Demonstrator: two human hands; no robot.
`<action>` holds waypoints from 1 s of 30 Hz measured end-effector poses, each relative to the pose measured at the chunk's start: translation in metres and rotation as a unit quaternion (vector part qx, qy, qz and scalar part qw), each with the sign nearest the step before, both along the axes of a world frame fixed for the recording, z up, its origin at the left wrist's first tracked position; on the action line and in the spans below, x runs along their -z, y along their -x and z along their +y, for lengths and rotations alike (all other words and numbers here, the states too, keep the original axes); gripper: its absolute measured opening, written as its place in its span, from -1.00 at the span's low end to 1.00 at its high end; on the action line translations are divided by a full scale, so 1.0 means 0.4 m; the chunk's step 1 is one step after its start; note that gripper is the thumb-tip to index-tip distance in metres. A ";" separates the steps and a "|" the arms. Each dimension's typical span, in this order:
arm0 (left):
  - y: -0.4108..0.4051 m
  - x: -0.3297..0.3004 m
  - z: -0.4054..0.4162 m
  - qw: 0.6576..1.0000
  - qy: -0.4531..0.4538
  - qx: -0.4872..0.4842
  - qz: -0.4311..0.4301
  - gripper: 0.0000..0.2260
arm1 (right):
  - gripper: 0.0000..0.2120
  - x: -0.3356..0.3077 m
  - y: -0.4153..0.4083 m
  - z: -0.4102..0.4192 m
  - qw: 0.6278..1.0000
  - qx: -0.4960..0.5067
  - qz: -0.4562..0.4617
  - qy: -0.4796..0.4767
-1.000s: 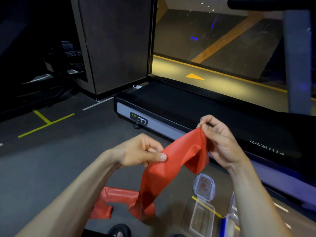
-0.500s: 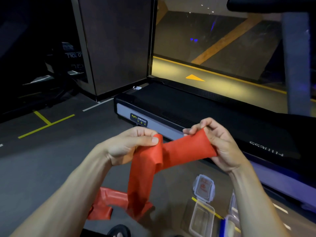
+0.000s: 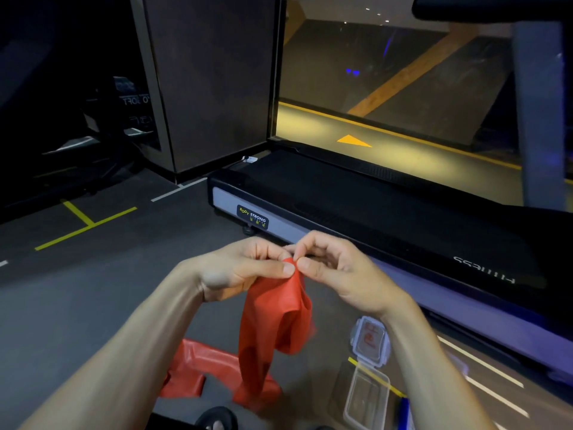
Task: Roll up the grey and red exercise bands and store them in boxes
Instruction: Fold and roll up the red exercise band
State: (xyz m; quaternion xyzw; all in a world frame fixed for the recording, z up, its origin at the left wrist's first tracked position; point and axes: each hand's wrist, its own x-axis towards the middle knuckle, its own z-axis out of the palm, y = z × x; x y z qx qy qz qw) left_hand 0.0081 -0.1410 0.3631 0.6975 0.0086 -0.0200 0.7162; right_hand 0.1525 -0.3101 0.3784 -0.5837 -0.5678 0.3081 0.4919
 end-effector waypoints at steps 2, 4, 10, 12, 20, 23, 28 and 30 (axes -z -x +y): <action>0.002 0.003 0.005 1.000 -0.016 0.000 0.017 -0.83 | -0.90 -0.002 -0.003 -0.003 0.999 0.001 -0.034 0.013; 0.004 0.006 0.009 0.999 -0.035 0.002 0.030 -0.87 | -0.95 -0.006 -0.004 -0.006 0.998 0.001 -0.054 0.016; 0.015 0.032 0.019 0.989 -0.135 0.011 0.057 -0.60 | -0.98 -0.020 -0.035 -0.013 0.995 0.046 0.053 -0.073; 0.016 0.033 0.021 0.985 -0.164 -0.008 0.052 -0.67 | -0.96 -0.023 -0.052 -0.020 0.976 0.073 0.170 -0.113; 0.008 0.024 0.016 0.985 -0.156 -0.073 0.010 -0.76 | -0.80 -0.018 -0.103 -0.036 0.944 0.115 0.273 -0.143; 0.006 0.026 0.015 0.988 -0.135 -0.077 0.010 -0.75 | -0.93 -0.018 -0.102 -0.039 0.942 0.129 0.267 -0.156; 0.010 0.021 0.011 0.991 -0.112 -0.074 0.008 -0.79 | -0.87 -0.016 -0.104 -0.042 0.936 0.144 0.275 -0.167; 0.009 0.022 0.009 0.990 -0.116 -0.083 0.002 -0.78 | -0.87 -0.018 -0.104 -0.043 0.934 0.141 0.282 -0.168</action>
